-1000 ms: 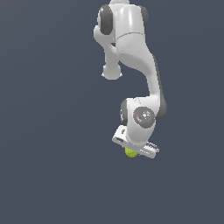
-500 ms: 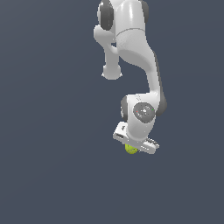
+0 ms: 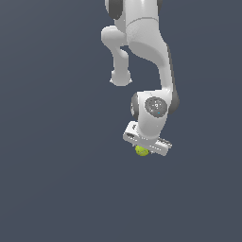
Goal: Pick up the object and move it to a goal position.
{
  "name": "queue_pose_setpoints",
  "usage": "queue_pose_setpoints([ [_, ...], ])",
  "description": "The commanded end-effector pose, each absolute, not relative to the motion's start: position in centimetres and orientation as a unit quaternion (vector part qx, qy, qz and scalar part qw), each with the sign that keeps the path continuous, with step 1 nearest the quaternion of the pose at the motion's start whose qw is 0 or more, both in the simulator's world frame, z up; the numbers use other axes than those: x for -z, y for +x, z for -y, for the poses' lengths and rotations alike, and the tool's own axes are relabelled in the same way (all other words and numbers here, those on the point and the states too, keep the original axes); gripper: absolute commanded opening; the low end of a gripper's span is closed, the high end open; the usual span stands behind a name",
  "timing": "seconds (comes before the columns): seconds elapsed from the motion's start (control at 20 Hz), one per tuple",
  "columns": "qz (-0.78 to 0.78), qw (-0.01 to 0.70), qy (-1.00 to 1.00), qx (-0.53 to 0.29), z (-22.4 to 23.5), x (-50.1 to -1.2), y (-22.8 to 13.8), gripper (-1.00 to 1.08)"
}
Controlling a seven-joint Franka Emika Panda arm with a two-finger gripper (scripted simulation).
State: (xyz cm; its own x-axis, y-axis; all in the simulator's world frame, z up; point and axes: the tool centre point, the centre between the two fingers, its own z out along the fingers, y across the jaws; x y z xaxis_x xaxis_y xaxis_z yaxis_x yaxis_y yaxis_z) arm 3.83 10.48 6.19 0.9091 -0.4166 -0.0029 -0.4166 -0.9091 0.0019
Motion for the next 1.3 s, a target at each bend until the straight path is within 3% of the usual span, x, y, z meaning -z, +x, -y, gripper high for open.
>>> queue_pose_setpoints([
  [0.0,0.213,0.0,0.977,0.001,-10.6,-6.8,2.5,-1.0],
  [1.25,0.213,0.0,0.977,0.0,-12.4,-13.0,-12.4,-1.0],
])
